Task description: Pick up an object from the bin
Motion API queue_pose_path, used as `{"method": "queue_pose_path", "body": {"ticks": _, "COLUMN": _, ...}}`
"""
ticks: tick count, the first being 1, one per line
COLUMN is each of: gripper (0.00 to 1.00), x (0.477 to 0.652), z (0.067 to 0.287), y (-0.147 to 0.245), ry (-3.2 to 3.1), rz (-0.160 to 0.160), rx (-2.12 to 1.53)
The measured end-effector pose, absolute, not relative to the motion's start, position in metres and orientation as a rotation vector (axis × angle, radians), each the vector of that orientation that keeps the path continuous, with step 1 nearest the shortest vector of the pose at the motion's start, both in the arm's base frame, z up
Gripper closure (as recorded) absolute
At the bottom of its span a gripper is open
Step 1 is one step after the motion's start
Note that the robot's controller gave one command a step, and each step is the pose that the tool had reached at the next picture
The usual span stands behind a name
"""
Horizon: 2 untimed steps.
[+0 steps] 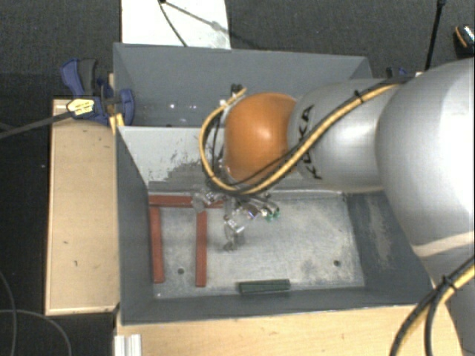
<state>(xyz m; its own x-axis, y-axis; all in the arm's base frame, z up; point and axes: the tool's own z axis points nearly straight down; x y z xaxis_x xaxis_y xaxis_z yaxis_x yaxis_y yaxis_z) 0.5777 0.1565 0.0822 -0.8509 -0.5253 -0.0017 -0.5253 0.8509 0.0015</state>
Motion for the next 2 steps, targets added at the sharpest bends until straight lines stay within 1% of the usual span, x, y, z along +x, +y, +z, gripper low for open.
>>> {"method": "queue_pose_path", "body": {"ticks": 1, "gripper": 0.0, "x": 0.5845, "z": 0.0704, "y": 0.1717, "ry": 2.751, "rz": 0.002, "rx": -1.505}}
{"method": "queue_pose_path", "body": {"ticks": 2, "gripper": 1.0, "x": 0.5845, "z": 0.0707, "y": 0.1715, "ry": 2.758, "rz": 0.002, "rx": -1.495}}
